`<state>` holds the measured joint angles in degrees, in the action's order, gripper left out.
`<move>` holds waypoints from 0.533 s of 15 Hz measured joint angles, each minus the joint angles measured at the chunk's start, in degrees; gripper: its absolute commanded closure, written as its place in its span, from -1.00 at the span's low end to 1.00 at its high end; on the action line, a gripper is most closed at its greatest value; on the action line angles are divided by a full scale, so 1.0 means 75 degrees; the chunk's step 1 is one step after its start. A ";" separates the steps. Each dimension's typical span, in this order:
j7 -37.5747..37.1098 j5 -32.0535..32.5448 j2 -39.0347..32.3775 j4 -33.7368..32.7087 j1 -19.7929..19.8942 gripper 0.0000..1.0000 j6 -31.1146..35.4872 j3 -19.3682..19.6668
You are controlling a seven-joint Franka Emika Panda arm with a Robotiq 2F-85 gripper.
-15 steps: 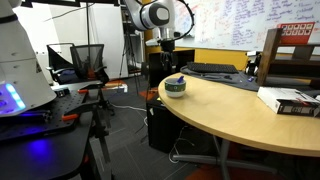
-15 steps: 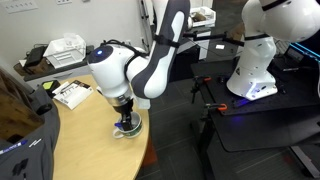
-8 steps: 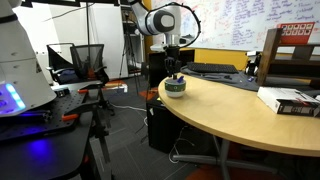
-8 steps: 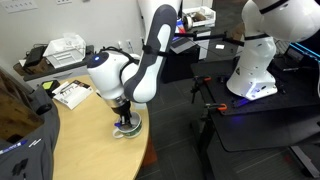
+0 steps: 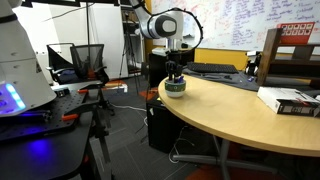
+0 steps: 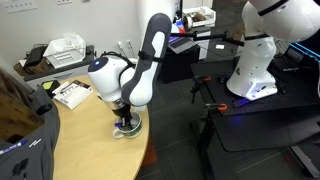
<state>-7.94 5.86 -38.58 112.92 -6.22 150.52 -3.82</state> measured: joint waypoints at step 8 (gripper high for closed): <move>0.0311 -0.0123 -0.0254 -0.0371 0.0128 0.15 0.0021 -0.0008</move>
<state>-5.61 4.94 -40.48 110.14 -5.26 150.68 -3.88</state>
